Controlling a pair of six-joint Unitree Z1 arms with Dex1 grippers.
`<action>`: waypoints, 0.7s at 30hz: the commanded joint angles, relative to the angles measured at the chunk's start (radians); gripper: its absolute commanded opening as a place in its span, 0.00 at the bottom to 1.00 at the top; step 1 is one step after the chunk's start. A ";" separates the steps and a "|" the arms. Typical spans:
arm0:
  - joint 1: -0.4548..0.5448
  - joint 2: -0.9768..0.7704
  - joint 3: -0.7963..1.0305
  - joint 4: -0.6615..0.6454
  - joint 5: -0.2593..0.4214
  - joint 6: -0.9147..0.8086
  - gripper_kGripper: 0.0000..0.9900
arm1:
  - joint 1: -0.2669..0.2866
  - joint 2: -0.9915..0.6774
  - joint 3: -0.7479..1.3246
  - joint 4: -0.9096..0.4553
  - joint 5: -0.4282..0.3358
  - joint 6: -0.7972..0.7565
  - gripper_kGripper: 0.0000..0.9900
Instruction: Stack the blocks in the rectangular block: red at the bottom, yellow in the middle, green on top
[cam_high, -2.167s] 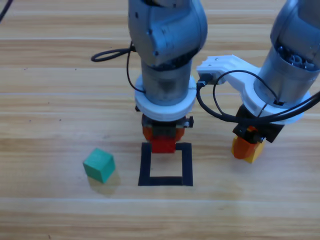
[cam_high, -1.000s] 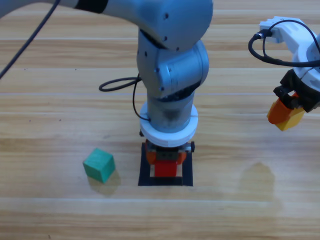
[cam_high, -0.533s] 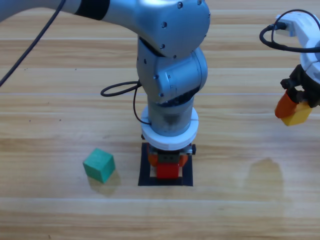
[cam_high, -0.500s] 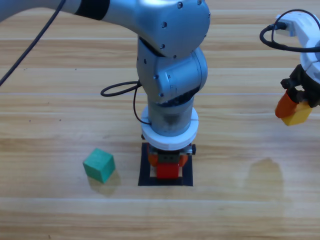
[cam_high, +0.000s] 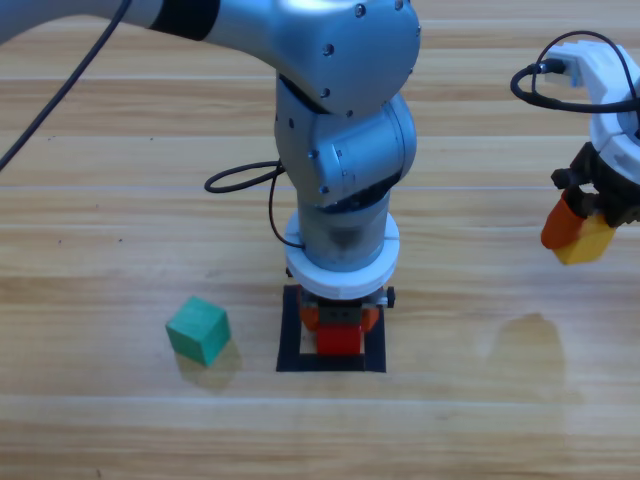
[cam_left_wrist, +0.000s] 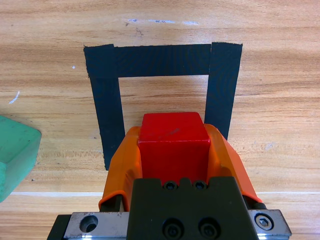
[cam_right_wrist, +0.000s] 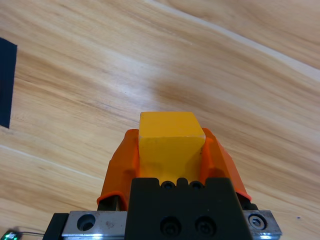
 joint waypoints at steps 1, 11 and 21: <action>0.012 0.047 0.017 -0.012 -0.001 0.010 0.00 | -0.028 0.069 0.005 -0.016 0.078 0.009 0.00; 0.021 0.051 0.028 -0.022 0.004 0.018 0.00 | -0.009 0.071 0.008 -0.015 0.044 0.031 0.00; 0.029 0.061 0.031 -0.032 0.009 0.026 0.00 | 0.028 0.080 0.006 -0.015 -0.014 0.077 0.00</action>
